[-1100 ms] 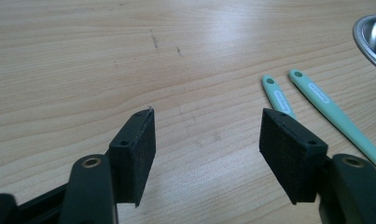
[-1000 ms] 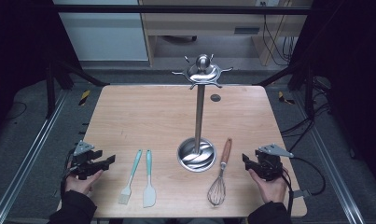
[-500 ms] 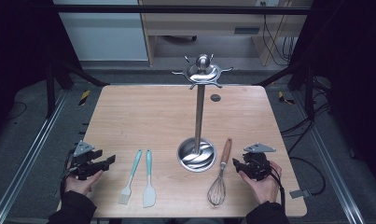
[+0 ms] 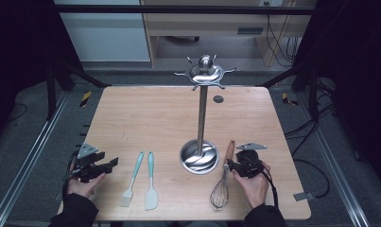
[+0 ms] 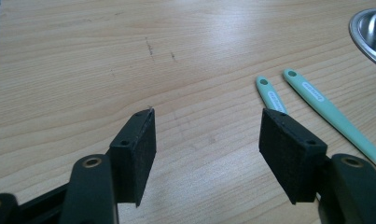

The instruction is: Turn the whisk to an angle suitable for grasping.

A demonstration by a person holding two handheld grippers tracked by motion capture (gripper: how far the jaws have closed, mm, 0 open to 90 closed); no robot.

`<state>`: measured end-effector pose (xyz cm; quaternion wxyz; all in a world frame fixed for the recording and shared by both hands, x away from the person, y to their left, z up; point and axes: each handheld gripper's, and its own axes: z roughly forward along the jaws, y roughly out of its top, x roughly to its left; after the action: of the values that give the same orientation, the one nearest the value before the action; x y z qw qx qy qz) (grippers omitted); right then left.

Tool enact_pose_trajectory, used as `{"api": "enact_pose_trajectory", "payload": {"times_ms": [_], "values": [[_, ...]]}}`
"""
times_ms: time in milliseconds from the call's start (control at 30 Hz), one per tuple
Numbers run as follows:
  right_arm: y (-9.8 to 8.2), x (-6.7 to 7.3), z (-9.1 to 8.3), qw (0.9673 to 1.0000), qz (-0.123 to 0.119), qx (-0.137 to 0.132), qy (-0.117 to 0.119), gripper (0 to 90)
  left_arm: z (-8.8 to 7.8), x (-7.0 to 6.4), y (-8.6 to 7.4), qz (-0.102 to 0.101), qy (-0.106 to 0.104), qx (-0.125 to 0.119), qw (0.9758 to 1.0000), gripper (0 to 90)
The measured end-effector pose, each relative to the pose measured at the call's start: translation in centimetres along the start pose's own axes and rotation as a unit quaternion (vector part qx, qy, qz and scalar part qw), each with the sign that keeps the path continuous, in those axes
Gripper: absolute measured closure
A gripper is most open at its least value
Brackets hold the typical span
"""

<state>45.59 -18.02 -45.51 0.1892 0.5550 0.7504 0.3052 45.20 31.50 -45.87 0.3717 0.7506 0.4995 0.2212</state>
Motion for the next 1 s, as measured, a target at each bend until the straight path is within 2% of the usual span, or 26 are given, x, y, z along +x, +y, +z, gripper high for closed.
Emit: {"api": "enact_pose_trajectory", "payload": {"times_ms": [67,167,300,400,567,733,867,1000], "values": [[-0.1,0.4,0.8,0.9996,0.003,0.023,-0.014,56.8,0.0,0.0,0.0,0.000,0.000,0.000,1.0000,36.4],[-0.1,0.5,1.2,0.9994,0.006,0.031,-0.014,56.5,0.1,-0.1,0.0,0.001,0.000,0.001,1.0000,36.4],[-0.4,0.8,2.0,0.9988,0.014,0.046,-0.002,53.6,0.1,-0.1,0.0,0.002,0.000,0.002,1.0000,36.4],[-0.5,0.9,2.4,0.9980,0.026,0.058,0.003,53.6,0.1,-0.1,0.0,0.003,0.000,0.002,1.0000,36.5],[-0.5,0.9,2.7,0.9971,0.027,0.071,0.009,56.2,0.1,-0.1,0.0,0.003,0.000,0.004,1.0000,36.5],[-0.6,0.3,2.4,0.9960,0.033,0.083,0.007,61.3,0.1,-0.1,0.0,0.005,0.000,0.005,1.0000,36.5],[-0.8,-0.8,1.8,0.9947,0.042,0.094,0.005,67.5,0.1,-0.1,0.0,0.006,0.000,0.006,1.0000,36.5],[-0.9,-1.4,1.5,0.9949,0.032,0.095,-0.003,70.2,0.2,-0.1,0.0,0.007,0.000,0.008,0.9999,36.4]]}}
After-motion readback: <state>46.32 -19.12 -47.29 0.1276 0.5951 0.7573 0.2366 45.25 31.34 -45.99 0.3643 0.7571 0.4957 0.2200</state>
